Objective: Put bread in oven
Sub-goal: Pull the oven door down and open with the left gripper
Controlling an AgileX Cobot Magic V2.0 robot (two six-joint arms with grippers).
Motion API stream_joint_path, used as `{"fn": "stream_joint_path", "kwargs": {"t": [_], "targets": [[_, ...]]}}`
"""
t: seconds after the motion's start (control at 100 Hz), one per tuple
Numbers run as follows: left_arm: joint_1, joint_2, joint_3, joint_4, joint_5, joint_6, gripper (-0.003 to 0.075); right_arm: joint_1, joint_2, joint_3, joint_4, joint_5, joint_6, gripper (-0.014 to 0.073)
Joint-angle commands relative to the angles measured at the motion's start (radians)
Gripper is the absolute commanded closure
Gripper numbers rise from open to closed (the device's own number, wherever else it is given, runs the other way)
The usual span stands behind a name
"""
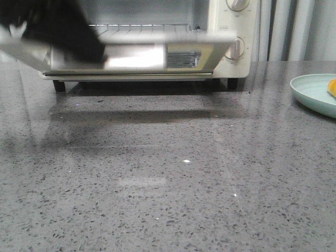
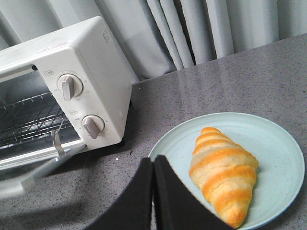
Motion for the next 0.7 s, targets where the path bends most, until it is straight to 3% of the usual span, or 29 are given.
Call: {"fn": "stream_joint_path", "kwargs": {"t": [0.0,0.29,0.54,0.69], "targets": [[0.007,-0.013,0.012,0.004,-0.14,-0.006,0.0742,-0.005,0.014,-0.038,0.009,-0.07,-0.005,0.0641],[0.007,-0.013,0.047,0.004,-0.164,-0.006,0.0741,-0.005,0.014,-0.038,0.026,-0.06,-0.005,0.0641],[0.007,-0.013,0.047,0.014,0.02,-0.006,0.0741,-0.005,0.014,-0.07,0.026,-0.031,-0.005,0.0641],[0.007,-0.027,0.045,0.014,0.04,-0.006,0.0741,-0.005,0.014,-0.12,0.026,-0.029,-0.007,0.0641]]}}
